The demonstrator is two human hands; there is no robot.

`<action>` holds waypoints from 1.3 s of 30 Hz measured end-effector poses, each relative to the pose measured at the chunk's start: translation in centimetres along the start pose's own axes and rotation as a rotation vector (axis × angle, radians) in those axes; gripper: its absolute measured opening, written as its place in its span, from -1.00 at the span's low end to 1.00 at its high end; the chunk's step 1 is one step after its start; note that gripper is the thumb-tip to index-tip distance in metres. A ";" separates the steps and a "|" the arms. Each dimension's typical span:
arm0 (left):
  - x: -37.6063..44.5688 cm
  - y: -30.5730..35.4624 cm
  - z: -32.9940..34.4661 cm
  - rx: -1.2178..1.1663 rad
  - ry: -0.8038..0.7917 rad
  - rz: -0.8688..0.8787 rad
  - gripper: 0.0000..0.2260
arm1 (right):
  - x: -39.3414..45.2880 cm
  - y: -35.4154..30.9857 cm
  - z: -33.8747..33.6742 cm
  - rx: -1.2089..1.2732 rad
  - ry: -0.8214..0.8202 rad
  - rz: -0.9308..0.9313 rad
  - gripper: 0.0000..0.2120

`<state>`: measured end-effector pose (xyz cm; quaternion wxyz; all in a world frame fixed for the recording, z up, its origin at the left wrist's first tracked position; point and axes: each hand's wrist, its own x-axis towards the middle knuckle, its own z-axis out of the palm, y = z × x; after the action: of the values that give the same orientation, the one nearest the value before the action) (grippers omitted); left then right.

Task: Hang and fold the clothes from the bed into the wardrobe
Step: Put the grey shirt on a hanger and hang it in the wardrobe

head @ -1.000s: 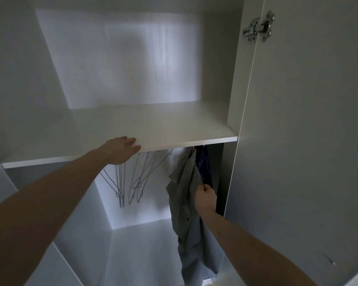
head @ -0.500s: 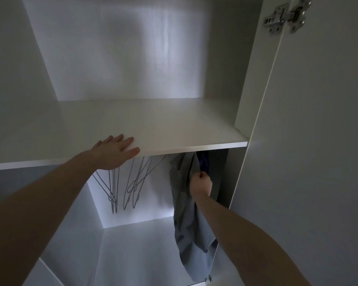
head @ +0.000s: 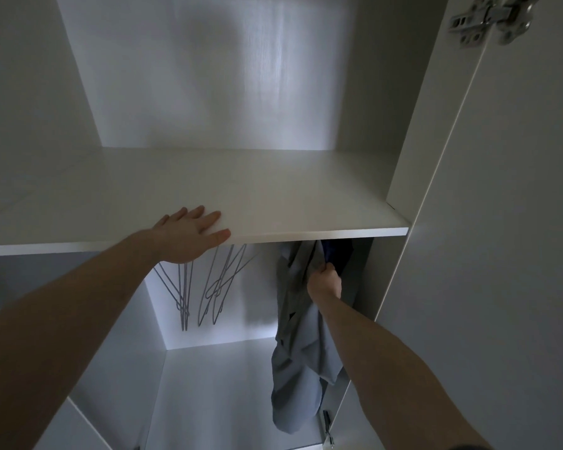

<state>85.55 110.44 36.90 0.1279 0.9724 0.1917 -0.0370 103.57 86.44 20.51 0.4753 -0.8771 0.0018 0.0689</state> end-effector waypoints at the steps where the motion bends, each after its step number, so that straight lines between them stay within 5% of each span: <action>1: 0.0 -0.1 -0.1 0.040 -0.016 -0.010 -0.39 | -0.1 0.3 0.1 -0.012 -0.009 0.006 -0.69; 13: -0.2 0.0 0.0 -0.072 0.021 -0.001 -0.38 | -0.3 2.3 -1.7 -0.279 -0.118 0.047 -0.61; 17: -0.2 0.1 0.0 -0.051 0.021 -0.004 -0.37 | -1.6 3.3 -1.0 -0.292 0.012 -0.094 -0.43; 20: -0.4 0.3 0.0 -0.042 0.027 -0.013 -0.36 | -3.1 2.9 0.7 -0.252 0.149 -0.364 -0.60; 23: -0.5 0.3 -0.1 -0.047 0.023 -0.018 -0.35 | -4.6 1.1 3.6 -0.147 0.009 -0.493 -0.81; 26: -0.6 0.4 -0.1 -0.044 0.025 -0.028 -0.36 | -5.8 -1.3 6.6 -0.053 -0.229 -0.392 -0.88; 30: -0.6 0.4 0.0 -0.029 0.030 -0.020 -0.37 | -5.7 -3.8 10.1 -0.105 -0.392 -0.292 -0.75; 39: 0.4 -0.7 0.1 0.112 -0.013 -0.007 -0.31 | -3.9 -5.3 14.7 -0.035 -0.491 -0.049 -0.60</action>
<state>85.64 111.22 36.62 0.0744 0.9771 0.1918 -0.0545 98.29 101.30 17.48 0.4477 -0.8419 -0.1363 0.2686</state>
